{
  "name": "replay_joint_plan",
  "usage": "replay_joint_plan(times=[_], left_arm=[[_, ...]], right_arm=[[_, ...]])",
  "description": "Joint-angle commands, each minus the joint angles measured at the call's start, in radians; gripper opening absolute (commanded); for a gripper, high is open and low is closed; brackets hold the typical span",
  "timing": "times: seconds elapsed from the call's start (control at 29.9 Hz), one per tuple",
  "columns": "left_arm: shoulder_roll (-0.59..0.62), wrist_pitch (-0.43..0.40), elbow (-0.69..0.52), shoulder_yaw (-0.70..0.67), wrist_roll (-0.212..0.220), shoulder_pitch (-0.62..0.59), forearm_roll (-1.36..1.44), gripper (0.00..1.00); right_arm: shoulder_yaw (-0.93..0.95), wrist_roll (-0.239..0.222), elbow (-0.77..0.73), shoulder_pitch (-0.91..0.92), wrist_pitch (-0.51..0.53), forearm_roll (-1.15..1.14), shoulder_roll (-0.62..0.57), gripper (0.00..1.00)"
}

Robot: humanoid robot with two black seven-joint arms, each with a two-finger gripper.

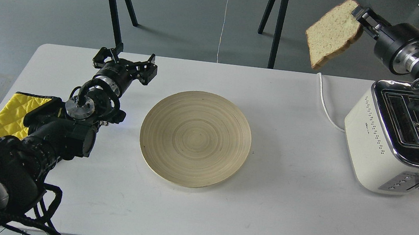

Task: Put bread in toaster with right arm
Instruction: 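Lift the bread slice off the plate and raise it above the toaster, then lower the bread slice into the toaster slot and release it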

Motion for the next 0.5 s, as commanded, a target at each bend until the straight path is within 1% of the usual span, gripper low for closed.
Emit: replay_joint_plan(times=[0.0,0.13,0.23,0.33,0.47], left_arm=[[0.000,0.000,0.000,0.000,0.000,0.000,0.000,1.00],[0.000,0.000,0.000,0.000,0.000,0.000,0.000,1.00],[0.000,0.000,0.000,0.000,0.000,0.000,0.000,1.00],[0.000,0.000,0.000,0.000,0.000,0.000,0.000,1.00],[0.000,0.000,0.000,0.000,0.000,0.000,0.000,1.00]], right_arm=[[-0.149,0.001,0.054,0.092,-0.001,-0.004,0.002,0.00],[-0.324,0.001,0.109,0.184,-0.001,-0.004,0.025,0.00],[-0.426,0.002,0.144,0.217,-0.001,-0.004,0.053,0.00],[-0.495,0.004,0.163,0.228,-0.001,0.004,0.071,0.00],[-0.533,0.010,0.198,0.235,-0.001,0.025,0.085,0.00]])
